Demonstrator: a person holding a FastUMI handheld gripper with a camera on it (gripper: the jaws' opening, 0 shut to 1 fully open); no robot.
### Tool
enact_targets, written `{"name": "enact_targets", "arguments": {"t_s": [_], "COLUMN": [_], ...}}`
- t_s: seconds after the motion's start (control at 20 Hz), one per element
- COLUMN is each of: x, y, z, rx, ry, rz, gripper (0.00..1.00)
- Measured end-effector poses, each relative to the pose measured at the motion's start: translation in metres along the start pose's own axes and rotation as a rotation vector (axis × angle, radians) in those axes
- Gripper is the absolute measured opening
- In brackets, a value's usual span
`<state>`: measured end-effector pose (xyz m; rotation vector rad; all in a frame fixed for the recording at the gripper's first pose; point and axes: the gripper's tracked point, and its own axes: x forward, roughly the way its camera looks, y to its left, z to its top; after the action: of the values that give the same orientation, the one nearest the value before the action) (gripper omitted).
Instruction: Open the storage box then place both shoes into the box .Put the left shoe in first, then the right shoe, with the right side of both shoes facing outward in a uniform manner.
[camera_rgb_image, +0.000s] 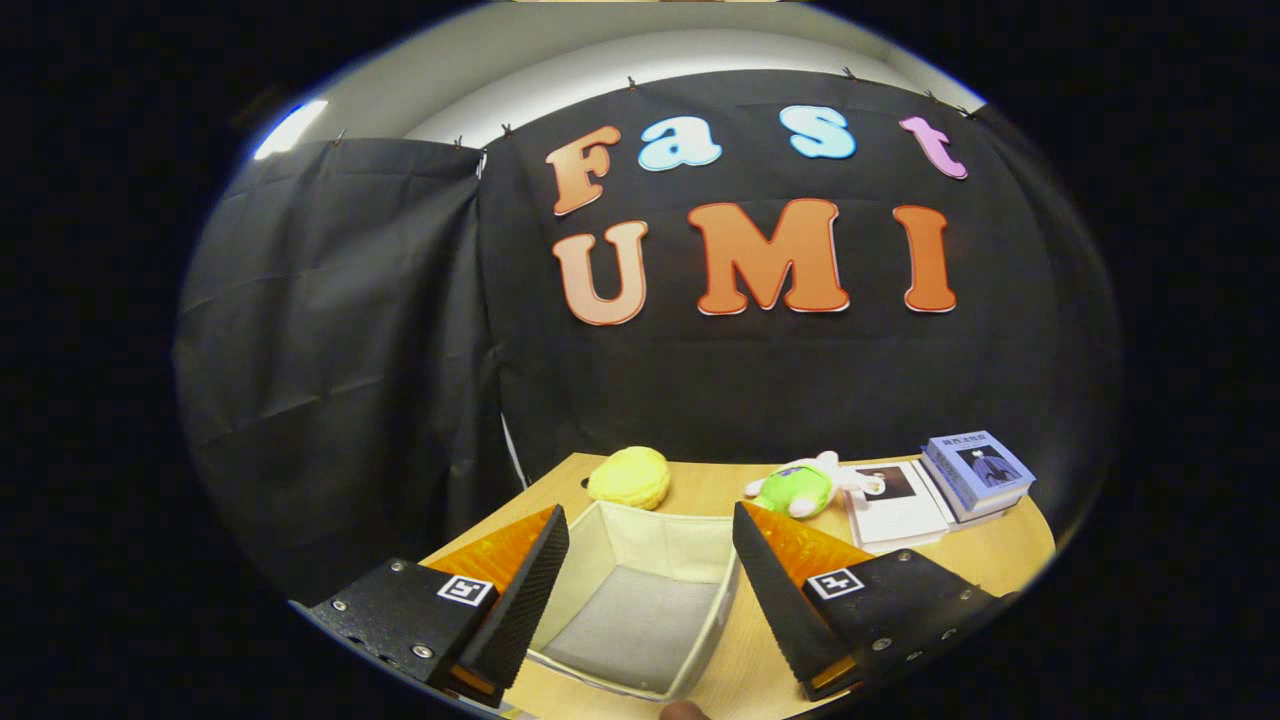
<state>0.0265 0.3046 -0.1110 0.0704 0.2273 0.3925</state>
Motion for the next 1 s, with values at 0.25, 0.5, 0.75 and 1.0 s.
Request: {"name": "enact_targets", "arguments": {"t_s": [0.25, 0.5, 0.75, 1.0], "x": [-0.022, -0.039, -0.048, -0.045], "y": [-0.082, -0.159, -0.205, -0.212], "z": [-0.037, -0.096, -0.166, -0.211], "rx": [-0.032, 0.009, 0.026, 0.016], "ry": [0.010, 0.074, 0.185, 0.287], "rz": [-0.124, -0.246, -0.329, -0.348], "gripper": [0.98, 0.98, 0.93, 0.76]}}
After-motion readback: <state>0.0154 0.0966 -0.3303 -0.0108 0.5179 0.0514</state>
